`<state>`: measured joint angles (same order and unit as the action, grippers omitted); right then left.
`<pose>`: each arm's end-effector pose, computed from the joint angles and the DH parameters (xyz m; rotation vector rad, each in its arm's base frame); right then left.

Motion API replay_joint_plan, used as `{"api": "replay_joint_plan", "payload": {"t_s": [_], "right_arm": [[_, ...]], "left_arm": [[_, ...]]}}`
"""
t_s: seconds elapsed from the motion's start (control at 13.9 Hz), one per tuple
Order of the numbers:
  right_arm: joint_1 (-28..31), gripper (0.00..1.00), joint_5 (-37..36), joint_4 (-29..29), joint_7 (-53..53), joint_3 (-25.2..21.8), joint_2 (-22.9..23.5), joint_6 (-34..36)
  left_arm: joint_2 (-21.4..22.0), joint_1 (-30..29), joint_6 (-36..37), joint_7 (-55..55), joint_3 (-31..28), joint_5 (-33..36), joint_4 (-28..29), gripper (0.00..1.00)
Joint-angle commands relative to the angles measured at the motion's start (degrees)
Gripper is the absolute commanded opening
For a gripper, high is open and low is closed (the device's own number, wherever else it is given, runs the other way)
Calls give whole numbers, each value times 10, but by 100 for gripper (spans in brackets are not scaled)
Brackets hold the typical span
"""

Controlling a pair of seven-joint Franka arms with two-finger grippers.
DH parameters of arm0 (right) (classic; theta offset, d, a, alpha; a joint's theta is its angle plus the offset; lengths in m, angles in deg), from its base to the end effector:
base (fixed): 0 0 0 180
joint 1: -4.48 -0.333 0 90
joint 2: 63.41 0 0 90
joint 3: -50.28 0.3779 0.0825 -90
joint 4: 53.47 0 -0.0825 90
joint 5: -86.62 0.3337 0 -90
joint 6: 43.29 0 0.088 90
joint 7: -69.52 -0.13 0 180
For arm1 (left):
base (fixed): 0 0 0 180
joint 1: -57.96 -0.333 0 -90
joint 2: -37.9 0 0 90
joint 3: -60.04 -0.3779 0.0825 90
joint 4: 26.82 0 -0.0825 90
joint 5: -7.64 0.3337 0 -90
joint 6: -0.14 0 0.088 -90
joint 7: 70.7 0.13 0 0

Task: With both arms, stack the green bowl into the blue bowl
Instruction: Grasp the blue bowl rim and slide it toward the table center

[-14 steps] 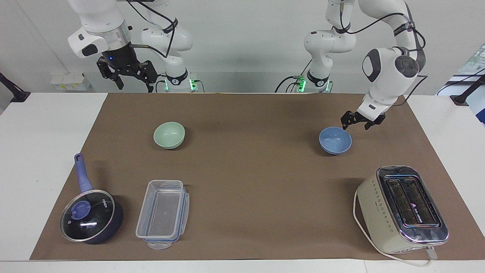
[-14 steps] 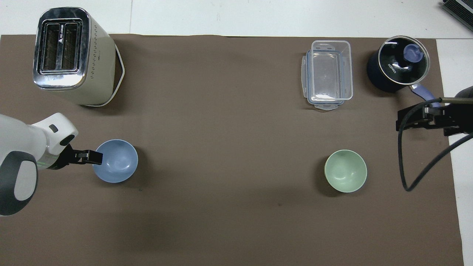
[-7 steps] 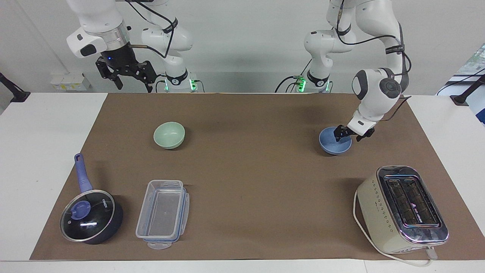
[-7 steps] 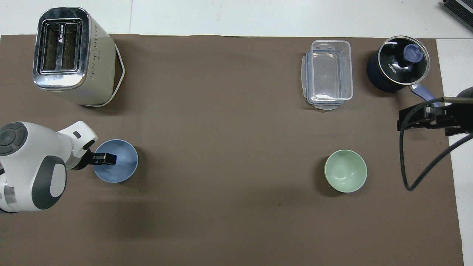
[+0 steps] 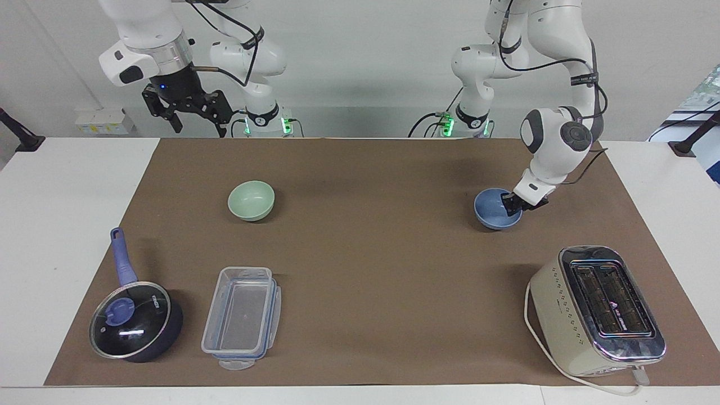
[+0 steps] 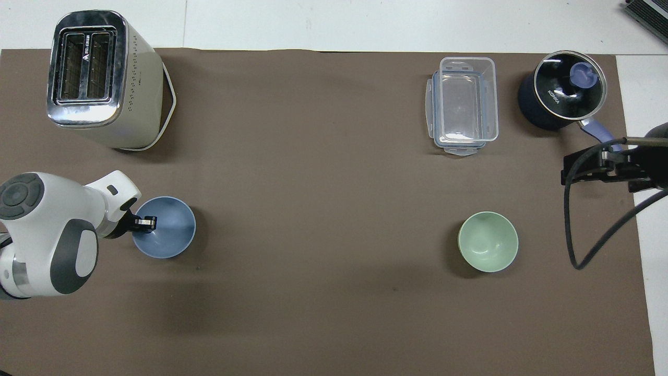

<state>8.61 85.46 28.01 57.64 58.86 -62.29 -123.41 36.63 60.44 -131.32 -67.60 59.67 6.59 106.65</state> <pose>0.4912 0.0342 0.7004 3.1111 -0.2067 -0.0627 0.4660 -0.0179 0.3979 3.1242 -0.1225 -0.0893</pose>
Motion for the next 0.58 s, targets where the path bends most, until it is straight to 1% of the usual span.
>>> {"api": "replay_joint_plan", "payload": {"t_s": [0.0, 0.07, 0.29, 0.5], "right_arm": [[9, 100, 10, 20, 2, 3, -16, -11], [10, 100, 10, 20, 3, 2, -16, -10], [10, 100, 10, 20, 3, 2, -16, -10], [10, 100, 10, 20, 3, 2, -16, -10]], "left_arm": [[-1, -7, -6, 11, -1, 3, -5, 0], [2, -8, 5, 11, -1, 3, -13, 0], [8, -13, 70, 13, -1, 3, -58, 0], [26, -13, 148, 13, -1, 2, -105, 0]]}}
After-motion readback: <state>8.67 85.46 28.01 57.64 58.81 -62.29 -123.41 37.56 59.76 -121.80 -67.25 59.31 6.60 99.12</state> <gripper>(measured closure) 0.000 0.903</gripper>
